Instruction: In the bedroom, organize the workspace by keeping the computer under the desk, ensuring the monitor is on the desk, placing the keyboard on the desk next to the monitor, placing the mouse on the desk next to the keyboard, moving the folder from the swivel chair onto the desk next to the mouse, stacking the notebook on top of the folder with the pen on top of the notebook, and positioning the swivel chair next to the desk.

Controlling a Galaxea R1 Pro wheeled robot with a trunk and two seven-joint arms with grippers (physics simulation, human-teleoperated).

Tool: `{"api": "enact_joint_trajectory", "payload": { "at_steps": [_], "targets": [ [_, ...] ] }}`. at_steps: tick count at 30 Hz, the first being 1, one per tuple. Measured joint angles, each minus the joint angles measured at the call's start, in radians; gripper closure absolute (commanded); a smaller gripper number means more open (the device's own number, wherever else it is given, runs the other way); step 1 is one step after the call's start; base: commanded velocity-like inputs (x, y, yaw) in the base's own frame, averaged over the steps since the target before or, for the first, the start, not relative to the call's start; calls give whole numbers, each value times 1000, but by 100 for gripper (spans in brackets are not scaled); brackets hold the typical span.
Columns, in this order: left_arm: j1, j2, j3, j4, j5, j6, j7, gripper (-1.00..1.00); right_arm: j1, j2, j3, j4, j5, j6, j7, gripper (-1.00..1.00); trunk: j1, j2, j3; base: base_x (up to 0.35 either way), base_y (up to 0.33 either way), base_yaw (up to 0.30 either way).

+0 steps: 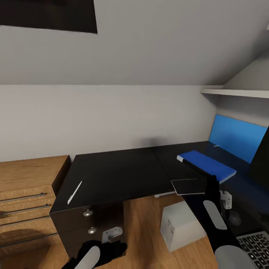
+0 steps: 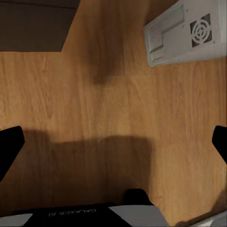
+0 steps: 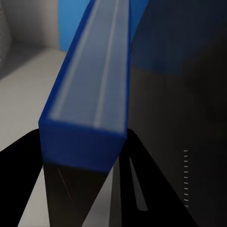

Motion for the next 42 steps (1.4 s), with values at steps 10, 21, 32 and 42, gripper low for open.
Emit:
{"api": "enact_joint_trajectory", "payload": {
  "at_steps": [10, 21, 32, 42],
  "targets": [
    [47, 5, -2, -93, 1, -29, 165, -100, 0, 1, 0, -7, 0, -1, 0, 100, 38, -70, -31, 0, 0, 0],
    [50, 1, -10, -77, -1, -61, 172, -100, 0, 2, -3, -32, 1, -8, 0, 100, 81, -147, -66, 0, 0, 0],
    [50, -2, -29, -55, -4, -64, 172, -100, 0, 2, -3, -34, 2, -16, 1, 100, 119, -217, -97, 0, 0, -5],
    [50, -1, -33, -53, -5, -63, 171, -100, 0, 2, -1, -32, 1, -27, 1, 100, 119, -217, -102, 0, 0, -152]
  ]
}}
